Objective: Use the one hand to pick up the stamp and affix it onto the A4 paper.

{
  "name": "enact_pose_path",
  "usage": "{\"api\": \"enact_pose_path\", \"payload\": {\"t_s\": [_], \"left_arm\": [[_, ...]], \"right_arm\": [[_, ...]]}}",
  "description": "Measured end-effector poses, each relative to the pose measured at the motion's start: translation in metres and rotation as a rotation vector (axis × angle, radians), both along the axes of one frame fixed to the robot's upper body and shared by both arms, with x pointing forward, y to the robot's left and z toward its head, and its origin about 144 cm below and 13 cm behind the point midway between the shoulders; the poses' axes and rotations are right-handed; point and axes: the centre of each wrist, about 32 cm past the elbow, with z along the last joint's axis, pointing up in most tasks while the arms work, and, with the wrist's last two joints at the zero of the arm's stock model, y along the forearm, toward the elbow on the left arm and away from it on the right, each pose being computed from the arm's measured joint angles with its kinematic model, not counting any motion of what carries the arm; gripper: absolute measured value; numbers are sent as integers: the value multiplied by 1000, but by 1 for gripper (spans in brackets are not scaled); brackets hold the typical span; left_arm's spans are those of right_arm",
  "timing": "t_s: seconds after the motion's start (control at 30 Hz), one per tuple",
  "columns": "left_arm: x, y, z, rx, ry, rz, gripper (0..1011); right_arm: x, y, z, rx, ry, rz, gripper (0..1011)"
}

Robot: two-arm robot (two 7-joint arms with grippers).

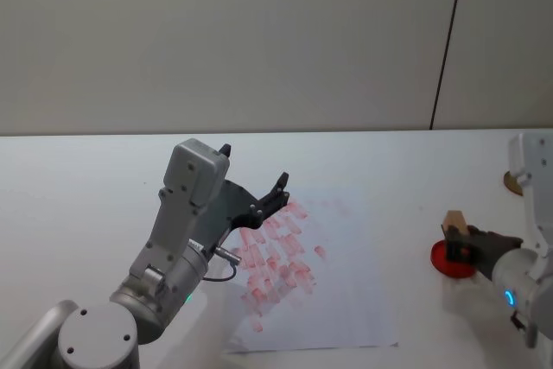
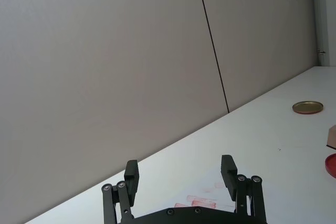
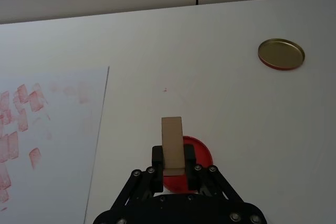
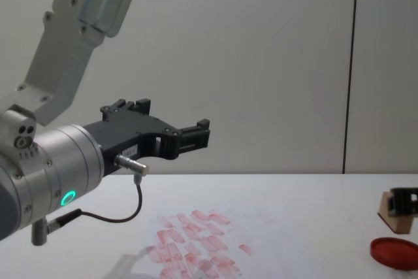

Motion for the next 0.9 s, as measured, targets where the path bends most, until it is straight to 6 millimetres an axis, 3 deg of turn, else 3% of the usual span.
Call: {"api": "enact_pose_path", "payload": {"t_s": [0.3, 0.53, 0.67, 0.8, 0.9], "left_arm": [[0, 0, 0, 0, 0, 0, 993], [0, 0, 0, 0, 0, 0, 993], [0, 0, 0, 0, 0, 0, 993], [0, 0, 0, 0, 0, 0, 993], [0, 0, 0, 0, 0, 0, 993]], "right_arm": [[-2, -8, -8, -3, 5, -24, 228], [1, -12, -13, 6, -2, -28, 406], [3, -13, -14, 12, -10, -25, 577], [5, -14, -14, 19, -23, -21, 656], [5, -14, -14, 20, -36, -19, 791]]}}
